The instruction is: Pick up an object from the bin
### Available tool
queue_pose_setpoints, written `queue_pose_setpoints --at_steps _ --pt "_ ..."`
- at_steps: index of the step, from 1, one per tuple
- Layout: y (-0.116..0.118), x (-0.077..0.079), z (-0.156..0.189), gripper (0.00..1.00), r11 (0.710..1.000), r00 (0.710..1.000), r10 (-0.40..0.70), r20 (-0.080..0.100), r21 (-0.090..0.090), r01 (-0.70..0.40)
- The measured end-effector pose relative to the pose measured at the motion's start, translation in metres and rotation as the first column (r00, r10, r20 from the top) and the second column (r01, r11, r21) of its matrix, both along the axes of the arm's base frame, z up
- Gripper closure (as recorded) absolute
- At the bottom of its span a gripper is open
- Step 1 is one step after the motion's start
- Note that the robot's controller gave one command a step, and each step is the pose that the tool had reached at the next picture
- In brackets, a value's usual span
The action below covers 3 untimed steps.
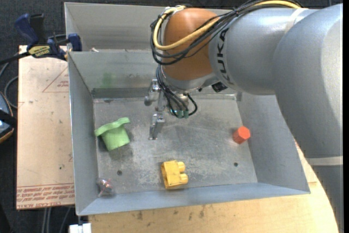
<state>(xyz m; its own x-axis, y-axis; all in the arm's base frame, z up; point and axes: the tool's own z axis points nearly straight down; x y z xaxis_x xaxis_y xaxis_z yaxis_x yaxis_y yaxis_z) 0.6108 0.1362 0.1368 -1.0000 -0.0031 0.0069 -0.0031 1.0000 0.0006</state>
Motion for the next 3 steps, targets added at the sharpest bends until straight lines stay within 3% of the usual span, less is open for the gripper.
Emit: queue_pose_setpoints --at_steps 1,2,3 --pt "0.083 0.045 -0.062 0.0 0.972 0.972 0.233 0.014 0.0 -0.233" --pt "0.113 -0.026 -0.015 0.0 0.951 0.951 0.31 0.012 0.001 -0.31" --pt "0.093 -0.078 -0.035 0.0 0.755 0.755 0.656 0.005 0.001 -0.656"
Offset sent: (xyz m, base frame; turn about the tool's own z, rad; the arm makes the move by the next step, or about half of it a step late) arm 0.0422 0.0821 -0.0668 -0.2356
